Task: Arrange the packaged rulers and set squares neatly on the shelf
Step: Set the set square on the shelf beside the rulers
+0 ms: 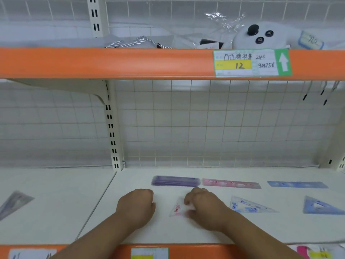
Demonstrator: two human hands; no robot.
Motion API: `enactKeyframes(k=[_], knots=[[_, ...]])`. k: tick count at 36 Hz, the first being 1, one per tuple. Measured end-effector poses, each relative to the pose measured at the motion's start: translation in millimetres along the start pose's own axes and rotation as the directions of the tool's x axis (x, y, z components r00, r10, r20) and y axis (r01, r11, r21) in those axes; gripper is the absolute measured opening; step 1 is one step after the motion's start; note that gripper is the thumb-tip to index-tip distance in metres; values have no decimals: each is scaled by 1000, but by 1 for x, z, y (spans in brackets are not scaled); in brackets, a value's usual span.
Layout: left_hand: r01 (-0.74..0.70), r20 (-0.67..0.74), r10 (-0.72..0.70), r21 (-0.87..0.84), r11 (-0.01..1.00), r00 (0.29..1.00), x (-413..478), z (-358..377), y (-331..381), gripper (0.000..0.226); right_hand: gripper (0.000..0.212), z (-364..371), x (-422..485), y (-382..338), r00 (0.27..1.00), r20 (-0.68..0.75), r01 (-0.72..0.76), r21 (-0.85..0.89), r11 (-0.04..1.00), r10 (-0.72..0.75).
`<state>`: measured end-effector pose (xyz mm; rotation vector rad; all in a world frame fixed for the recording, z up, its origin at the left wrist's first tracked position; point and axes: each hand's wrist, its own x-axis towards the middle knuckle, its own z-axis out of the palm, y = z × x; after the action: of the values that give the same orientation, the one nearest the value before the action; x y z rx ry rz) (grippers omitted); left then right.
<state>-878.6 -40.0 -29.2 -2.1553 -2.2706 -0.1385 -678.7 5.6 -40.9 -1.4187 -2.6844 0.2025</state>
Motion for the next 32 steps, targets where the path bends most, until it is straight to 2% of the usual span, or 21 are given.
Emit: enactKeyframes(k=[10, 17, 22, 32], knots=[[57, -13, -57, 13, 998, 998, -27, -2, -6, 15, 36, -2, -9, -22, 995, -50, 85, 7, 996, -84], [78, -14, -78, 38, 996, 997, -40, -3, -6, 22, 37, -5, -19, -29, 996, -33, 87, 0, 996, -87], [83, -48, -82, 28, 996, 995, -44, -9, -13, 15, 37, -14, -18, -38, 995, -51, 85, 1, 996, -85], [126, -102, -127, -12, 992, 987, -61, -26, -87, 15, 41, -16, 20, -112, 988, -46, 144, -17, 989, -145]])
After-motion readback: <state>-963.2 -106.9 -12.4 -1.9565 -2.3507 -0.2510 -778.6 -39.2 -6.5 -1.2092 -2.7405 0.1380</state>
